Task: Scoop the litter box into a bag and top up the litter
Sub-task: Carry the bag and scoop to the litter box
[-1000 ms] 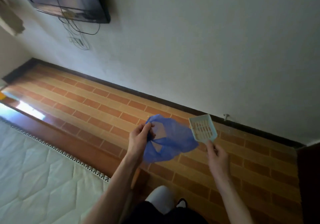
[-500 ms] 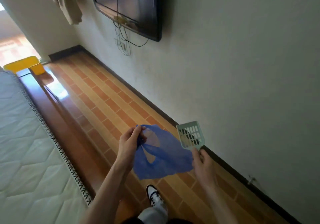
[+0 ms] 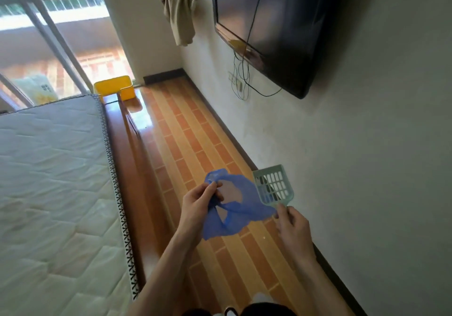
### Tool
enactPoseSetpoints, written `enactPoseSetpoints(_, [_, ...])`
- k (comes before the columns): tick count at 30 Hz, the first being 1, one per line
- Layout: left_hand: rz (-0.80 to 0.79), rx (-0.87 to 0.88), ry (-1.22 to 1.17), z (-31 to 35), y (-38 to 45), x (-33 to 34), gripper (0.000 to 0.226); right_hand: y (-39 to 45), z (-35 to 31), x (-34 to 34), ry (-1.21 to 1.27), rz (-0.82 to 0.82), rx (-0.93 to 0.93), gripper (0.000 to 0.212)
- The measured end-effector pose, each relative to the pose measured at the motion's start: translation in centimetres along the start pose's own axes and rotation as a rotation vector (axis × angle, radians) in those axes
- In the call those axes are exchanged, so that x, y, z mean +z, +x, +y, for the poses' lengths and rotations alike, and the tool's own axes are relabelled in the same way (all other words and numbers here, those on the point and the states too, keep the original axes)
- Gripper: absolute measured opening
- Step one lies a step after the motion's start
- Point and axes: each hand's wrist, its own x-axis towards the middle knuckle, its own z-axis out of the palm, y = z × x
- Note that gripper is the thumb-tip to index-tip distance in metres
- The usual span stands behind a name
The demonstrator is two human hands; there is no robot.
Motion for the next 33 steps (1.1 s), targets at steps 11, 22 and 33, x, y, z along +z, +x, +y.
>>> enactPoseSetpoints(11, [0.2, 0.034, -0.083, 4.9, 15.4, -2.4, 0.028, 18.8, -5.8, 10.3, -0.003, -0.145, -0.075, 0.038])
enactPoseSetpoints(22, [0.478, 0.125, -0.125, 11.0, 32.1, -6.4, 0.023, 36.6, -12.9, 21.7, 0.045, -0.37, 0.026, 0.039])
enactPoseSetpoints(33, [0.61, 0.187, -0.133, 17.3, 48.1, -12.8, 0.029, 49.0, -22.6, 33.3, -0.005, -0.48, -0.071, 0.041])
